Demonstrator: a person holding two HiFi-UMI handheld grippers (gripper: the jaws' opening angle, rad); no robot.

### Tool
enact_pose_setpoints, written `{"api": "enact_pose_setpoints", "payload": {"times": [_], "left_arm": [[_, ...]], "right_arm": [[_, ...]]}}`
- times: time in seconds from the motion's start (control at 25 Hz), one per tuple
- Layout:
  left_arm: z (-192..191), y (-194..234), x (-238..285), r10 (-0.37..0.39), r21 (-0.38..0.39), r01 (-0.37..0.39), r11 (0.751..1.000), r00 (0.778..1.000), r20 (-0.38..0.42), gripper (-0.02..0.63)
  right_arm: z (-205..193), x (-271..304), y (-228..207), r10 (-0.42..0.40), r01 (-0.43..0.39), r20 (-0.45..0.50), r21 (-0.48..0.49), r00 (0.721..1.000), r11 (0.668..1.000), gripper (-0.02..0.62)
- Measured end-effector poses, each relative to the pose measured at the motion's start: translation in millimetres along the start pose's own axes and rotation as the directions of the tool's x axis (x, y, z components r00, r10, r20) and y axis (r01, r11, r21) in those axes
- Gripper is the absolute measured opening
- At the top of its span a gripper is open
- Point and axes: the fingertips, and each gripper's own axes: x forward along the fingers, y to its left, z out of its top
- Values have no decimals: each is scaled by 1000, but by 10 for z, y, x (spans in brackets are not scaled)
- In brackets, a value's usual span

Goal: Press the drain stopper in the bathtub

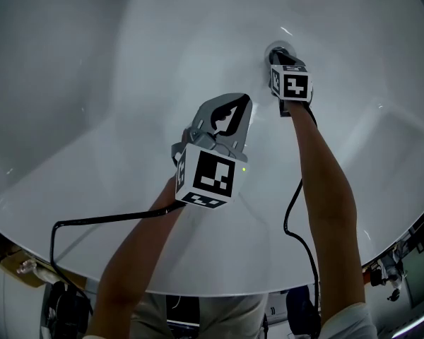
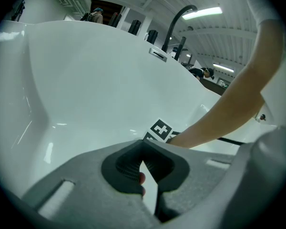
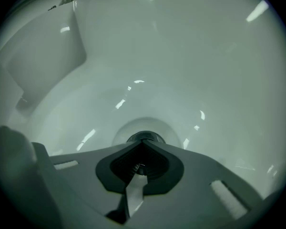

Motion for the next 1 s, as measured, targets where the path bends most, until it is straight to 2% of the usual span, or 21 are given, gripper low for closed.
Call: {"api": "enact_pose_setpoints", "payload": {"times": [0.28, 0.44, 0.72, 1.0], "left_arm": [[90, -158, -187, -15, 17, 15, 1000, 1000, -8, 5], [231, -162, -401, -3, 31, 3, 1000, 1000, -9, 5], [770, -478, -914, -31, 64, 32, 997, 999, -17, 5], [1359, -708, -1575, -40, 139, 42, 989, 999, -19, 5]], "right_arm": [[43, -342, -37, -33, 33, 76, -6, 997, 999, 3], [185, -706, 96, -29, 27, 133, 11, 991, 1000, 3], [396, -1716, 317, -5, 0, 197, 27, 980, 1000, 0], [753, -2841, 618, -8, -13, 318, 64, 948, 998, 0]]}}
